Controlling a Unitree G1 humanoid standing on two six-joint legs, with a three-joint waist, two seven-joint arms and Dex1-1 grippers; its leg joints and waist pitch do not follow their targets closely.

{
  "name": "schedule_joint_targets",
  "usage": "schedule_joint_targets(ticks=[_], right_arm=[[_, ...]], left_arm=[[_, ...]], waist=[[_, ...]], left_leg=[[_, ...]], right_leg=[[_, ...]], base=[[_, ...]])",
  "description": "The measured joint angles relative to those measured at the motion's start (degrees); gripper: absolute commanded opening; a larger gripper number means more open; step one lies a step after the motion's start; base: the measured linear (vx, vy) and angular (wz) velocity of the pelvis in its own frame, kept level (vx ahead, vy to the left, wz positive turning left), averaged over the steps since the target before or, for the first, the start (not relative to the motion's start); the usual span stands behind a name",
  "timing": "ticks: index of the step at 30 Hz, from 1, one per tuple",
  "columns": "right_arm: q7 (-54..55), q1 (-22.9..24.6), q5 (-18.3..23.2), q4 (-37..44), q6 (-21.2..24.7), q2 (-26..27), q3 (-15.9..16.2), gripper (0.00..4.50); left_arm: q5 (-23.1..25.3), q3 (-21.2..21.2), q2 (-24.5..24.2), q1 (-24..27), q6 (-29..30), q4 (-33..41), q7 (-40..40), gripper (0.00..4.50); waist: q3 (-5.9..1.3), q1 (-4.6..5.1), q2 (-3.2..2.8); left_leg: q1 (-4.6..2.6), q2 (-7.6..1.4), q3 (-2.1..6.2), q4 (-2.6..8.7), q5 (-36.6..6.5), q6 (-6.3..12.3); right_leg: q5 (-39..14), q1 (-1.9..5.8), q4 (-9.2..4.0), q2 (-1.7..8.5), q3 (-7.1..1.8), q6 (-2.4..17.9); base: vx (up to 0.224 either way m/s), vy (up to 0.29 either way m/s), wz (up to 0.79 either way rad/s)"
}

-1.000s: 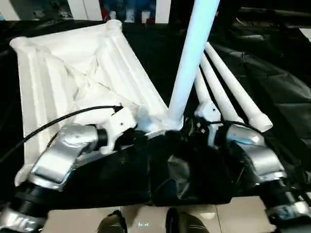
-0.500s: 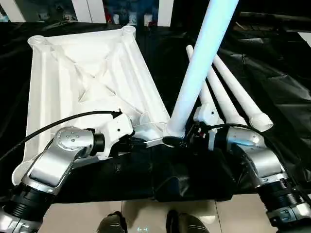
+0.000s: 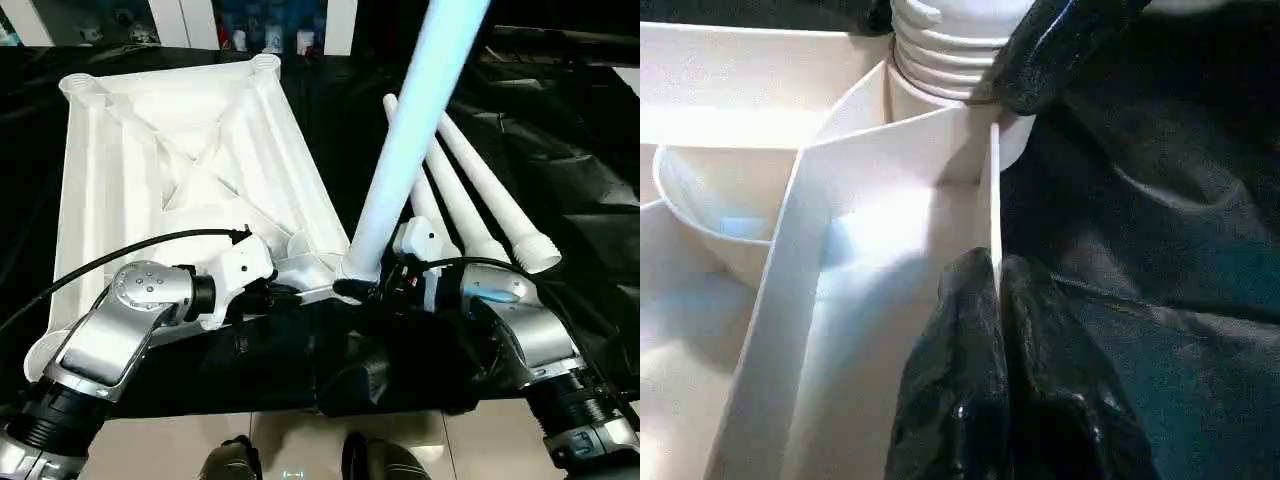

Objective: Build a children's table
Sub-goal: Rotate leg to tighten

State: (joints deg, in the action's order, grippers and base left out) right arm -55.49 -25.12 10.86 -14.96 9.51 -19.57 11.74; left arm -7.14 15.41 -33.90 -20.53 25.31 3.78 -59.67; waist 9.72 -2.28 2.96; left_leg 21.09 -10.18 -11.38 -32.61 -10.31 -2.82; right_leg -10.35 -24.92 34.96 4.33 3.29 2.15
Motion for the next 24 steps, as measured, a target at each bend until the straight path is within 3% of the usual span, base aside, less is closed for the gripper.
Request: schedule_joint_targets(ticks=[13, 20, 22, 24], right_arm=[[2.90, 0.00, -0.02, -1.79, -0.22, 2.32, -0.95, 2.72], [21.95, -3.31, -1.26, -9.94, 0.10, 11.13, -6.48, 2.72], [31.32, -5.58, -2.10, -13.58, 0.46, 15.13, -8.89, 2.72], [38.89, -7.83, -2.51, -16.52, 0.35, 17.75, -10.69, 2.72]], left_arm=[[0.14, -0.50, 0.73, -0.02, 0.69, -0.57, 1.06, 0.00], [4.10, -0.35, 9.83, -5.09, 4.14, -7.08, 12.88, 0.00], [5.37, -0.54, 14.51, -7.31, 5.68, -10.32, 18.04, 0.00], [6.22, -0.50, 17.91, -9.15, 6.73, -12.76, 22.12, 0.00]], waist=[[-0.08, 0.18, 0.12], [-0.14, 0.44, 0.12], [-0.14, 0.42, 0.12], [-0.15, 0.44, 0.07]], left_leg=[[-0.10, -0.01, 0.01, -0.17, 0.01, 0.00], [-0.61, 0.01, 0.06, -0.13, 0.14, -0.82], [-1.05, 0.04, 0.10, -0.09, 0.13, -0.84], [-1.02, 0.14, 0.16, 0.10, 0.13, -0.84]], right_leg=[[0.03, 0.08, 0.17, 0.00, -0.03, 0.03], [-0.05, 0.60, 0.02, 0.00, -0.10, -0.28], [-0.12, 1.03, -0.08, 0.00, -0.10, -0.40], [-0.20, 1.06, -0.44, 0.05, -0.10, -0.53]], base=[[0.000, 0.000, 0.00], [-0.008, 0.000, 0.00], [0.000, 0.000, 0.00], [0.000, 0.000, 0.00]])
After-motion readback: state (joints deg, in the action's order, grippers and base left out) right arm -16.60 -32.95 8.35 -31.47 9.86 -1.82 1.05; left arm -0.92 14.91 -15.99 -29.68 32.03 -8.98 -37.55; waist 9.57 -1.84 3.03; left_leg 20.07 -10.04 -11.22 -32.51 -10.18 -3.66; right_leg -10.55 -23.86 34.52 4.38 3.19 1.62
